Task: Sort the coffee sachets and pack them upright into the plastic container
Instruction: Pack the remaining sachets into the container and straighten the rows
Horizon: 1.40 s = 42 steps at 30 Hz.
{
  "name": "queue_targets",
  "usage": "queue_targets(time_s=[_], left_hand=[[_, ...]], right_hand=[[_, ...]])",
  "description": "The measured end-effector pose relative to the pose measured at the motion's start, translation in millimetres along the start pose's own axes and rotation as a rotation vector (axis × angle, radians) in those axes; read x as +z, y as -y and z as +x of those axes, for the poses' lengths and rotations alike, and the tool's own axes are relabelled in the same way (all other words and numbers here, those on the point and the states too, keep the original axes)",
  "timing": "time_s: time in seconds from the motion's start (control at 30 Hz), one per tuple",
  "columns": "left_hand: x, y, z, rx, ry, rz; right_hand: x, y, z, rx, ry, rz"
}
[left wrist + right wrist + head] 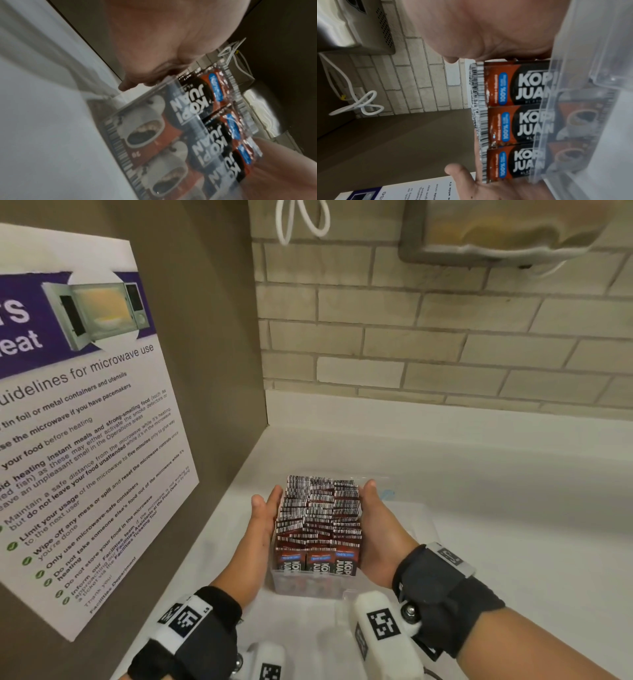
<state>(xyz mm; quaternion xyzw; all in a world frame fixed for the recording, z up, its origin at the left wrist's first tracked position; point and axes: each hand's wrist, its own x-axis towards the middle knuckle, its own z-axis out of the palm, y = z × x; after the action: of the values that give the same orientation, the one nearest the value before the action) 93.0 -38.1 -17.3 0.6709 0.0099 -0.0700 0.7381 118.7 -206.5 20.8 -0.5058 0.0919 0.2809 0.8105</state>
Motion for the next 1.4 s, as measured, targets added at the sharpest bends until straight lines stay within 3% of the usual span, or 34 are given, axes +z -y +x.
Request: queue_targets(time_s=[0.73,0.87,0.97,1.2,1.3,1.4], left_hand=[[-1,-1,17,-0.012,-0.025,-0.090],[-17,-1,13,0.041,0.008,-0.069],[-29,-2,6,0.059,0.105,0.025],[-40,-8,-1,-0.032,0.367,0.328],[-36,-12,0,-0.066,0.353,0.344],[-38,-12,-11,0.015,0.242,0.387]], right_hand=[[6,-5,2,-0.034,0.005,-0.017],[-8,5,-8,-0.063,-0.177,-0.208],[-29,13,-10,-0.043,-0.191,-0.352],[-47,21,-24,0.068,0.062,-1.036],[-39,12,-20,0.064,0.080,-1.090],[-39,9,-21,0.021,0.050,-1.047]])
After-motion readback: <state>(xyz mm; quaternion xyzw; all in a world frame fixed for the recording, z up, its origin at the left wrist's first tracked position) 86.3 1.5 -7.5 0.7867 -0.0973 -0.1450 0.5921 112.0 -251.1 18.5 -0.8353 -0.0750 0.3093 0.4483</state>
